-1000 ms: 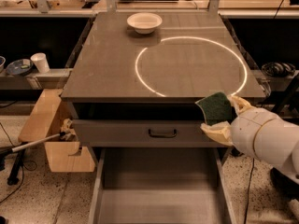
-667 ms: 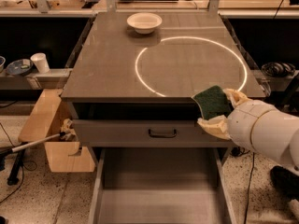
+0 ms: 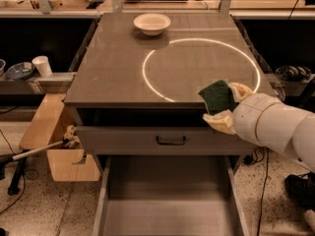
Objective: Pick sponge from middle drawer and place on counter
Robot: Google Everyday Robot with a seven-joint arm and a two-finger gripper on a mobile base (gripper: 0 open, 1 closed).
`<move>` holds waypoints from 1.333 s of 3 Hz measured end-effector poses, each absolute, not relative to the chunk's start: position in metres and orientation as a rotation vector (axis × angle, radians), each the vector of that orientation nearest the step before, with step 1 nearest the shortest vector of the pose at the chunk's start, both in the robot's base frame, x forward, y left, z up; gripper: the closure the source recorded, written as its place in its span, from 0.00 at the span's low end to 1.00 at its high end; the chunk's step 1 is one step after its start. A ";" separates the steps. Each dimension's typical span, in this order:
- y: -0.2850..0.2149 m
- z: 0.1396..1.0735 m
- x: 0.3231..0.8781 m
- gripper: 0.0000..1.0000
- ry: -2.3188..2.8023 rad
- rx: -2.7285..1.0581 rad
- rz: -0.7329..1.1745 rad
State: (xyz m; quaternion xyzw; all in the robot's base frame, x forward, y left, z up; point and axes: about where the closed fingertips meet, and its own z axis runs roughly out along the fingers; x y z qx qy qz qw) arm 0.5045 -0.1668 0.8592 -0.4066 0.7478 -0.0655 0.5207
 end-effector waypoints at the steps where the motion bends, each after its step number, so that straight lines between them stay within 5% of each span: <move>1: -0.165 0.860 0.507 1.00 1.786 -0.985 -0.163; 4: -0.168 0.873 0.539 1.00 1.863 -1.050 -0.173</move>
Offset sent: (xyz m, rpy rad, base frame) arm 0.0650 0.0067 0.0105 -0.0679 0.1267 0.0289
